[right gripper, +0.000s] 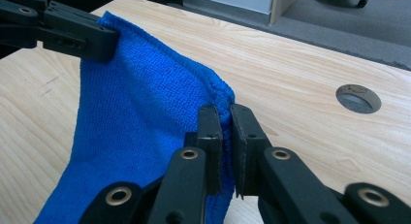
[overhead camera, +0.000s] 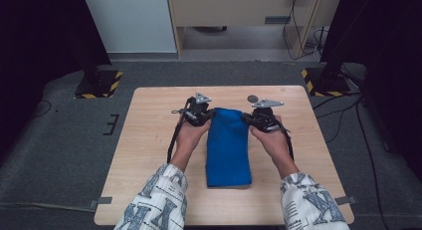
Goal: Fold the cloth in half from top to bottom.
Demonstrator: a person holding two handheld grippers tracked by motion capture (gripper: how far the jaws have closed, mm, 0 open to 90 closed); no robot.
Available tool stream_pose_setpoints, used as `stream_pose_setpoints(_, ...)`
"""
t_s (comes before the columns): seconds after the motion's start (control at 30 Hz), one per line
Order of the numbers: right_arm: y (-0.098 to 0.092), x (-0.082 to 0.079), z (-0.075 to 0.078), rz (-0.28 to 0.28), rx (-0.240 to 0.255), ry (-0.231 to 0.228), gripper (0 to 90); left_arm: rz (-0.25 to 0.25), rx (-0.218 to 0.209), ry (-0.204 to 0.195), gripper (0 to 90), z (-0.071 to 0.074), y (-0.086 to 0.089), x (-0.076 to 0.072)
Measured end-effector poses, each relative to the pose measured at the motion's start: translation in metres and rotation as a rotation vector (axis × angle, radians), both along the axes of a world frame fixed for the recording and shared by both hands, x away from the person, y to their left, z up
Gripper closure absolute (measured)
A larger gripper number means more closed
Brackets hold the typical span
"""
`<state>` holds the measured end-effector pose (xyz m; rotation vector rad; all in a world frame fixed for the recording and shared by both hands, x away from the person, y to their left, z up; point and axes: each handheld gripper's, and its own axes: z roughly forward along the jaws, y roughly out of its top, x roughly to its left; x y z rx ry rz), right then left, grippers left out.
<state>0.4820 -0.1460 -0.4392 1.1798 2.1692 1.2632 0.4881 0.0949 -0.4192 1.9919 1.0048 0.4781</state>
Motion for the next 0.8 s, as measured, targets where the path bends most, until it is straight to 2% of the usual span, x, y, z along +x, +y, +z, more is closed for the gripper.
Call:
stream_pose_setpoints(0.53, -0.002, -0.037, -0.011, 0.057, -0.003, -0.013, 83.5, -0.042, 0.022, -0.022, 86.9, -0.008, 0.004, -0.034)
stream_pose_setpoints(0.8, -0.006, -0.057, -0.022, 0.078, -0.006, -0.003, 83.5, -0.055, 0.013, -0.006, 86.8, -0.024, 0.004, -0.052)
